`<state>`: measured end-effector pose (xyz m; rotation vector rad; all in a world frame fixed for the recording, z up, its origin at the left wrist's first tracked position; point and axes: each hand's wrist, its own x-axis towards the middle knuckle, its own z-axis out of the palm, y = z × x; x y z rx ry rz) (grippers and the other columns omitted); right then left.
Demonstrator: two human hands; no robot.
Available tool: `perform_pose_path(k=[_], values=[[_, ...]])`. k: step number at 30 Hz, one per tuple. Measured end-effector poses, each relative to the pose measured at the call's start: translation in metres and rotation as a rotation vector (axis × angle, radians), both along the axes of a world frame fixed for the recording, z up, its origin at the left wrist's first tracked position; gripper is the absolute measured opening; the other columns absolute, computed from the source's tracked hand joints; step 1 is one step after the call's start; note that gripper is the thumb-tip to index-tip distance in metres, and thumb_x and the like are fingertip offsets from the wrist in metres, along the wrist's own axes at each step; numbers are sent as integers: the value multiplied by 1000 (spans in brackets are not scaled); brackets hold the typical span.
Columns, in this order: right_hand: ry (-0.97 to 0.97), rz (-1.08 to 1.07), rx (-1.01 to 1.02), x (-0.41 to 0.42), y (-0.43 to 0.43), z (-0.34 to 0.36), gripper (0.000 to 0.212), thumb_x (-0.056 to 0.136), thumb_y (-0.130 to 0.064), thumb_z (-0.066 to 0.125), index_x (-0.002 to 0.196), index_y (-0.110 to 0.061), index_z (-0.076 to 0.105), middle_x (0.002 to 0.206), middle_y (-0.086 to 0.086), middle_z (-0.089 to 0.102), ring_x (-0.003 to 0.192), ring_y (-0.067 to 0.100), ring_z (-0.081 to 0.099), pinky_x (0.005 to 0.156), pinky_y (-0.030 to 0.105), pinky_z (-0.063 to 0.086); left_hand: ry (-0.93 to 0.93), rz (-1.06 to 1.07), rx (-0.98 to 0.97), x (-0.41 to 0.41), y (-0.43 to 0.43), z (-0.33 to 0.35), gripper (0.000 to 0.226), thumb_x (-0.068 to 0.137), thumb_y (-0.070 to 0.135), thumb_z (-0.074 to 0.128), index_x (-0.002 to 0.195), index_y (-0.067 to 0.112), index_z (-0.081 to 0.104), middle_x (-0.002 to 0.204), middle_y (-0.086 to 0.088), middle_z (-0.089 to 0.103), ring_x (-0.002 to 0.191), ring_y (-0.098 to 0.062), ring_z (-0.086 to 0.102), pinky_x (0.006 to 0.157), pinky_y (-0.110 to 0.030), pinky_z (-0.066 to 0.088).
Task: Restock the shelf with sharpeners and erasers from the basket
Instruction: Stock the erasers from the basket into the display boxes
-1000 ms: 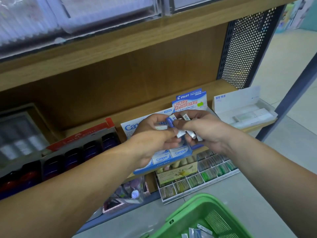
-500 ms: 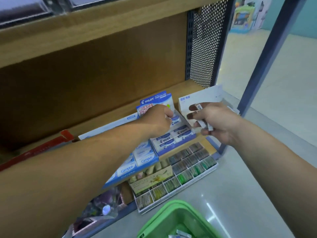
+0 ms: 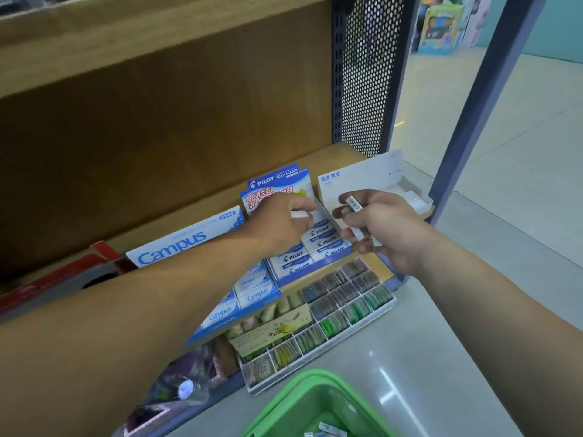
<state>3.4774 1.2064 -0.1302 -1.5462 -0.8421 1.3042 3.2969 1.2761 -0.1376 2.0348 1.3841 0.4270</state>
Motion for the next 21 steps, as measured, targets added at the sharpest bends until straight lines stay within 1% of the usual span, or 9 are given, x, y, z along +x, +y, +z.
perform_pose_path(k=[1,3,5,8,10,12,15,18,21], values=[[-22,14,-1,-1,0,1,28,92,1,60,112,-18,68,110,10,75,67,17,67,46,25,40,-32,39,8,-2,-4,5,29,100,24,66,128,23,69,124,7,68,106,-6,64,79,-14,47],[-80,70,3,-4,0,2,26,89,0,60,105,-17,69,103,15,75,64,17,61,44,25,37,-167,132,-43,-10,-14,19,25,101,26,64,125,19,66,103,-2,77,76,-6,71,61,-16,51],[-117,130,-14,-11,1,6,20,88,-5,63,98,-21,70,89,13,72,62,16,57,42,23,34,-336,191,-186,-20,-31,35,25,104,34,59,118,14,63,85,-16,77,55,-18,69,49,-23,54],[-97,272,-37,-27,-2,14,13,88,-12,70,96,-22,68,85,4,69,57,14,51,41,20,29,-385,292,-322,-40,-51,46,38,105,54,43,106,19,59,65,-20,68,38,-22,51,36,-22,33],[-35,391,-22,-40,-6,20,12,90,-18,74,101,-16,68,85,5,71,54,13,46,41,19,26,-377,362,-350,-53,-55,46,40,106,53,40,91,20,57,53,-10,50,38,-17,32,44,-22,19],[-17,465,-18,-52,-8,24,20,90,-28,76,104,-15,71,85,5,72,53,12,44,42,19,24,-463,373,-413,-62,-58,46,31,106,42,44,87,20,55,58,-3,40,44,-15,26,50,-27,16],[10,511,-9,-65,-9,26,17,92,-33,74,102,-19,72,85,4,72,53,12,42,43,19,22,-587,315,-485,-72,-65,46,22,106,34,51,95,17,60,67,-2,44,52,-15,34,53,-32,20],[97,516,-6,-69,-8,22,8,92,-25,73,99,-21,73,87,5,72,55,13,42,42,19,21,-649,239,-470,-79,-69,45,19,104,28,58,110,11,64,72,1,50,59,-12,42,53,-28,31],[165,518,-26,-68,-8,20,13,91,-15,72,104,-17,72,88,7,71,54,12,43,41,17,21,-636,192,-395,-90,-71,45,13,99,16,65,111,11,69,75,-4,59,64,-10,52,57,-22,43]])
